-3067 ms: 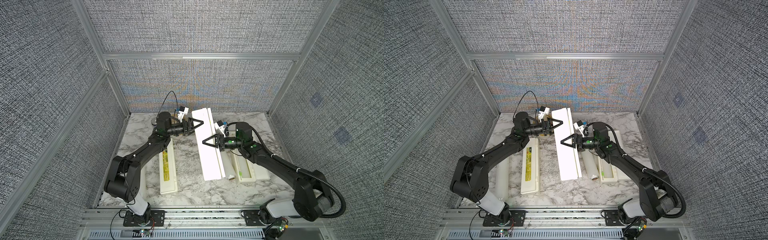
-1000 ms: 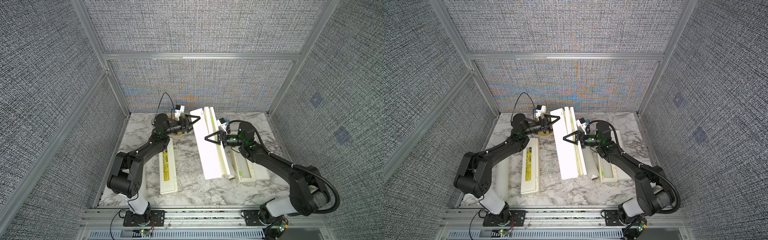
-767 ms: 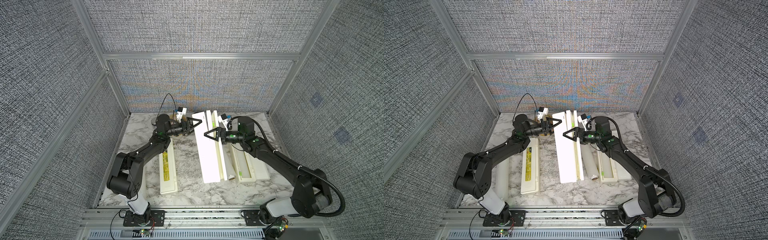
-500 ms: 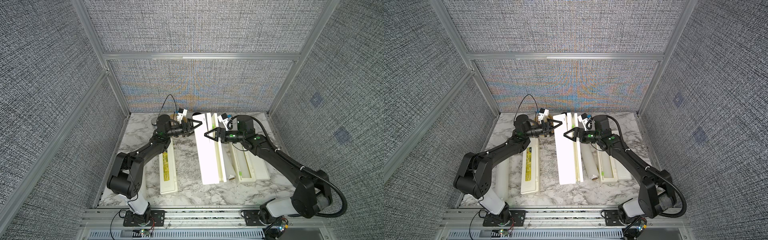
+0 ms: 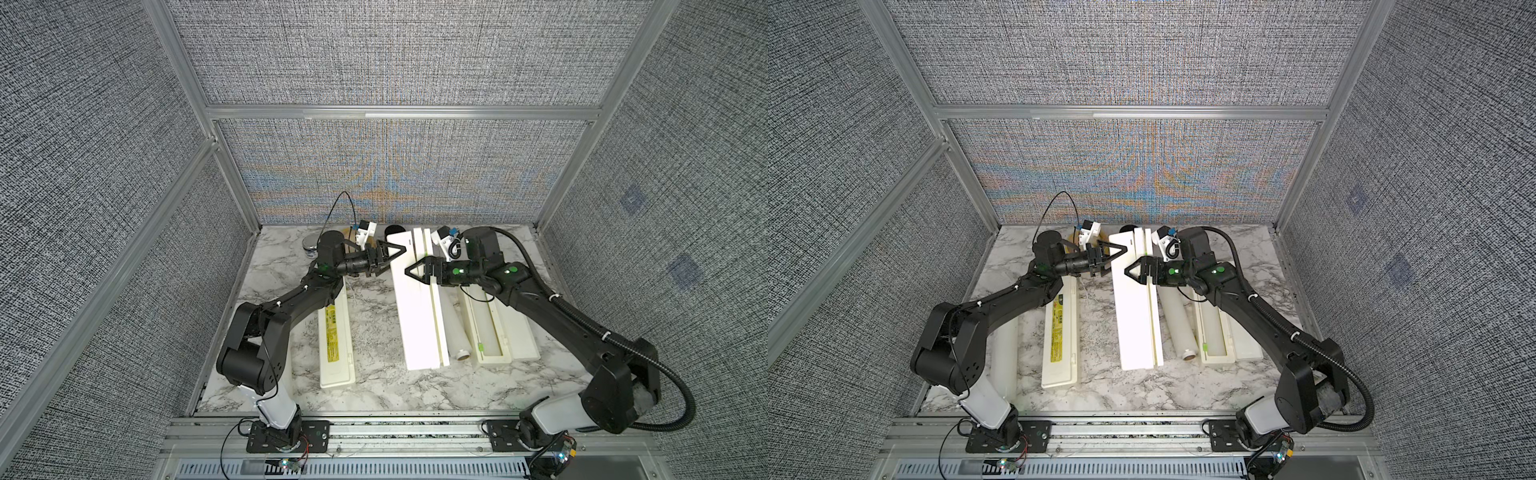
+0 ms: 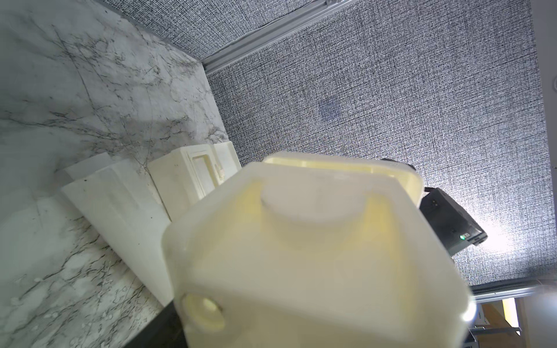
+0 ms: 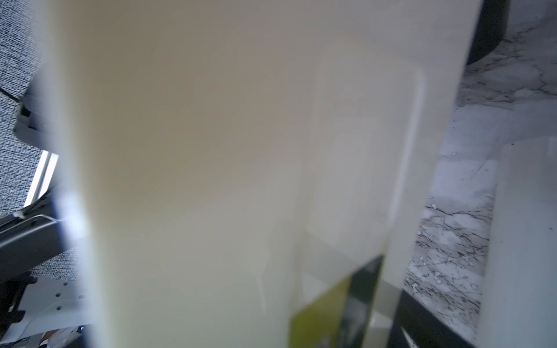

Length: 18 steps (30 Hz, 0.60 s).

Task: Put plastic wrap rolls into dispensers
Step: Open the lid of the plastic wrap cutting box.

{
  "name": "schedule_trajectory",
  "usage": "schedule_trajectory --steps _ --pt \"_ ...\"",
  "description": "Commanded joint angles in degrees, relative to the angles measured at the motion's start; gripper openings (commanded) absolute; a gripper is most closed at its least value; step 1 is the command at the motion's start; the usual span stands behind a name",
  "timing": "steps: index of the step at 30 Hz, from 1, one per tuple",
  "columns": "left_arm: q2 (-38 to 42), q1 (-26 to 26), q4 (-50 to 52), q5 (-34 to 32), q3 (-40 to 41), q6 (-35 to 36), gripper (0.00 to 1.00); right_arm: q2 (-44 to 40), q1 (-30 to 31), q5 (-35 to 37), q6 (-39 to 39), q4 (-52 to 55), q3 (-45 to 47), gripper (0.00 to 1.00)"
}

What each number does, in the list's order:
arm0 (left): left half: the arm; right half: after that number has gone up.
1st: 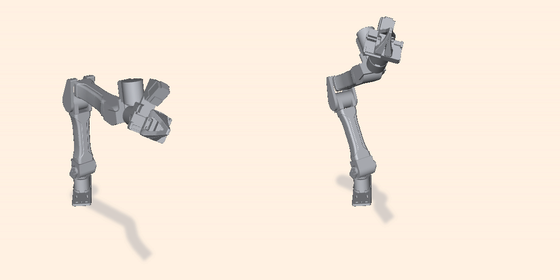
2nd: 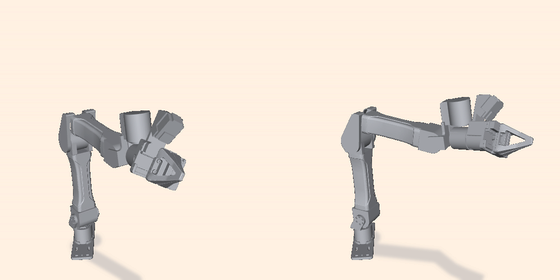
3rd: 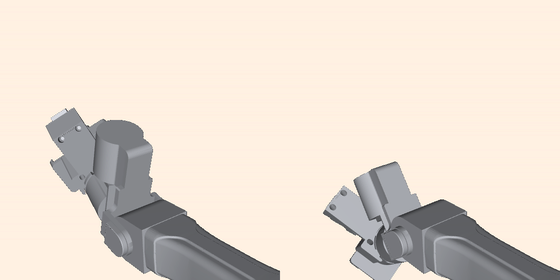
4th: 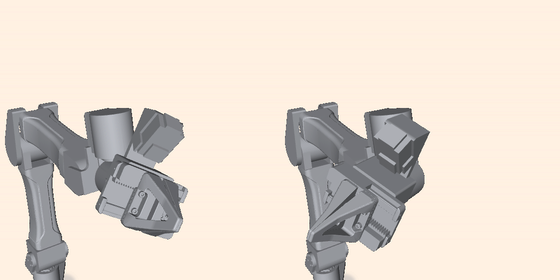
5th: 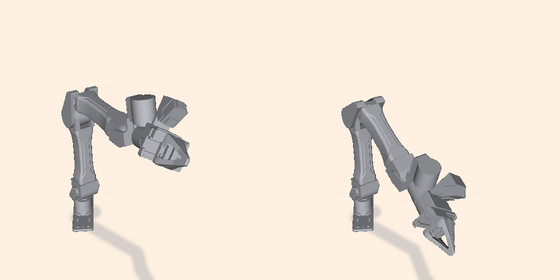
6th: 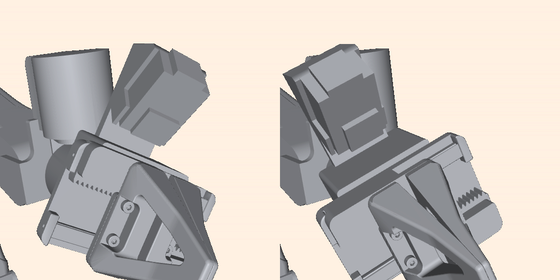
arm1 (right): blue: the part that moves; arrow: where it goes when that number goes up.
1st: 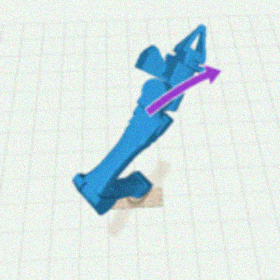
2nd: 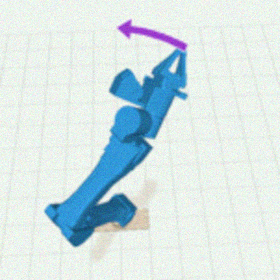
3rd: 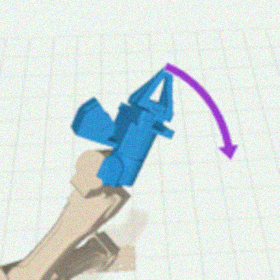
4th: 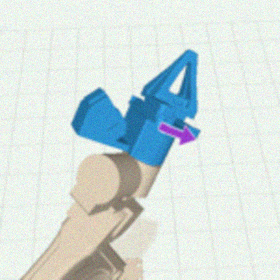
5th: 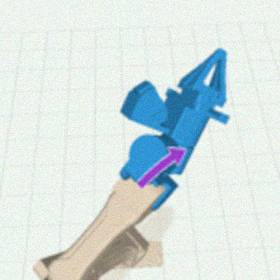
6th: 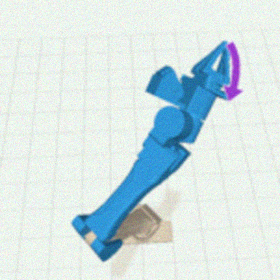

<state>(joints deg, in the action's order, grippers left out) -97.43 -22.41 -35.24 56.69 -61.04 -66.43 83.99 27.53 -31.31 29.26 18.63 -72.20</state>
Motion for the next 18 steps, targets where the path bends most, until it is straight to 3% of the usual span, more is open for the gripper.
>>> schedule_trajectory --steps 1,6,9,13,18 --pt "0.3 -0.2 -2.3 1.9 -0.5 -1.3 0.70 0.4 0.5 8.9 -2.4 6.7 -0.4 0.99" --pt "0.2 -0.2 -2.5 2.0 -0.5 -1.3 0.70 1.9 1.9 13.9 -3.3 10.9 -2.9 0.99" --pt "0.3 -0.2 -2.4 2.1 -0.4 -1.3 0.70 2.1 1.9 13.0 -2.4 10.1 -2.4 0.98" --pt "0.5 -0.2 -0.3 1.9 -0.3 0.0 0.69 2.0 1.9 11.6 -1.2 8.4 -1.5 0.86" --pt "0.6 -0.2 1.0 1.8 -0.6 0.8 0.69 1.6 1.9 12.5 -0.8 8.6 -0.9 0.81"
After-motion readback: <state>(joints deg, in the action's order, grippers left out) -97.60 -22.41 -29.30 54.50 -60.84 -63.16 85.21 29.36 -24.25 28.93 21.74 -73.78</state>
